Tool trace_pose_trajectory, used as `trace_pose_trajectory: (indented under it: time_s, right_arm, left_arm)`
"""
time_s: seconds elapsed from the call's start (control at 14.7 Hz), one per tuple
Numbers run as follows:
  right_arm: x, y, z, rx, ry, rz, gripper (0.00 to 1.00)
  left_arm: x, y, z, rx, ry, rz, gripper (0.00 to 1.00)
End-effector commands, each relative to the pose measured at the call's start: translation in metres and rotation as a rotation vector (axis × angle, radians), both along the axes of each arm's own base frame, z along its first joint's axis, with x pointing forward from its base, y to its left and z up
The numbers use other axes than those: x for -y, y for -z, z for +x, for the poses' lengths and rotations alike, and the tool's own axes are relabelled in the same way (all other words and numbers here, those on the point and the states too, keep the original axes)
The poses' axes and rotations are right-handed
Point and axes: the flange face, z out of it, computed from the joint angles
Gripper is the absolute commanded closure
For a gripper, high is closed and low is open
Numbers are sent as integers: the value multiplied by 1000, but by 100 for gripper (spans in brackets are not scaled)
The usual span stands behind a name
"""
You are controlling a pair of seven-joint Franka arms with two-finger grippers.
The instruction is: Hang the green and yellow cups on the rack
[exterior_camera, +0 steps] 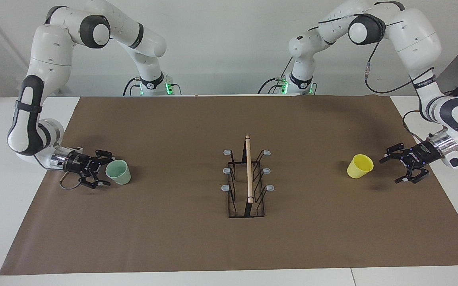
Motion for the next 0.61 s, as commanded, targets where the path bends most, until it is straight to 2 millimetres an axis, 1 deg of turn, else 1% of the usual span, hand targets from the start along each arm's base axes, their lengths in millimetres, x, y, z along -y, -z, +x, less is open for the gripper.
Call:
trace_pose_trajectory:
  time_s: [0.0, 0.14, 0.2, 0.27, 0.34, 0.41, 0.48, 0.54]
  right_arm:
    - [-11, 4, 8, 45, 15, -1, 3]
    - [-14, 6, 10, 57, 16, -14, 3]
    - [-14, 6, 11, 60, 18, -19, 3]
    - [-13, 6, 11, 61, 17, -22, 3]
    - [-13, 6, 11, 65, 17, -25, 4]
    - [-14, 7, 11, 73, 16, -28, 4]
    - [-14, 7, 11, 75, 14, -29, 6]
    - [-14, 7, 11, 75, 14, -29, 17]
  left_arm:
    - [-6, -5, 0, -37, -84, 5, 0]
    - [-5, 8, -8, -58, -96, -17, 0]
    - [-9, 9, -14, -60, -112, -32, 0]
    - [-18, 10, -20, -62, -128, -37, 0]
    - [-21, 13, -24, -63, -126, -42, 0]
    - [-18, 21, -28, -70, -125, -47, 0]
    - [-16, 27, -32, -57, -115, -51, 0]
    - [-16, 32, -37, -42, -113, -67, 0]
